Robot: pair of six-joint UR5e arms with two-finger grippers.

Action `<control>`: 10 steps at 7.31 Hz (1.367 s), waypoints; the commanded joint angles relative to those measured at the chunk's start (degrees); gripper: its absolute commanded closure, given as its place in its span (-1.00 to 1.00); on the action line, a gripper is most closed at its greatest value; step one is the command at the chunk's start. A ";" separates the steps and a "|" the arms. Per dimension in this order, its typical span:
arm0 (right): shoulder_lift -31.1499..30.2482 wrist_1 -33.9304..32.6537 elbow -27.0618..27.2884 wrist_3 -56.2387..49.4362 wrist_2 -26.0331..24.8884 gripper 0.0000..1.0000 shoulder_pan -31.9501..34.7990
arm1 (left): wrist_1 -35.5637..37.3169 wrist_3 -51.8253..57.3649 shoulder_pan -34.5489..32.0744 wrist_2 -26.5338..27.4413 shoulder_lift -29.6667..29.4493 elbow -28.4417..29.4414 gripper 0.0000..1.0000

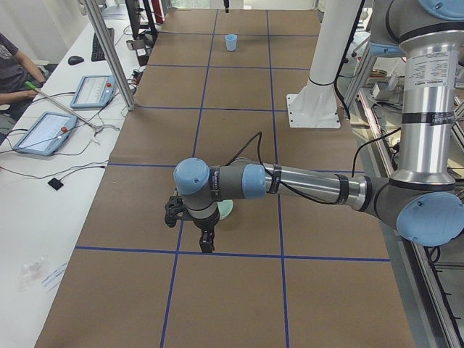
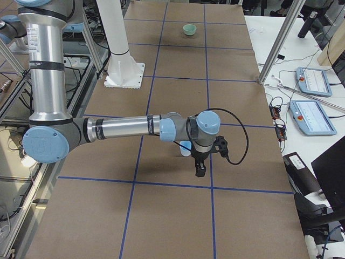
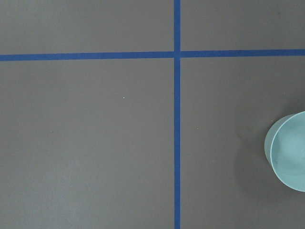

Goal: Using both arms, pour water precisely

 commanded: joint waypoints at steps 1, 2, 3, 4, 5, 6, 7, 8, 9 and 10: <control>-0.96 -0.09 0.26 0.00 0.06 -0.99 0.06 | -0.10 -0.07 -0.09 0.16 1.57 -1.39 -1.00; -1.05 -0.09 0.34 0.00 0.15 -0.99 0.06 | -0.10 -0.25 0.00 -0.02 1.49 -1.57 -1.00; -1.05 -0.09 0.17 0.00 0.15 -0.99 0.06 | 0.07 -0.25 0.00 -0.11 1.40 -1.66 -1.00; -1.05 0.00 0.25 0.00 0.15 -0.99 0.06 | 0.16 -0.25 0.00 -0.20 1.22 -1.66 -1.00; -1.05 0.00 0.26 0.00 0.06 -0.99 0.06 | 0.16 -0.25 0.00 -0.20 1.13 -1.83 -1.00; -0.96 0.00 0.26 0.00 0.15 -0.99 0.06 | 0.16 -0.25 0.09 -0.20 1.13 -1.66 -1.00; -0.96 0.17 -0.01 0.00 0.24 -0.99 0.06 | 0.16 -0.25 0.00 -0.20 1.13 -2.27 -1.00; -0.96 0.17 0.08 0.00 0.24 -0.99 0.06 | 0.16 -0.25 0.00 -0.98 1.22 -2.36 -1.00; -1.05 0.09 -0.01 0.00 0.24 -0.99 0.06 | 0.16 -0.25 0.00 -1.16 1.22 -2.45 -1.00; -1.14 0.00 0.17 0.00 0.24 -0.99 0.06 | 0.07 -0.25 0.00 -1.08 1.22 -2.45 -1.00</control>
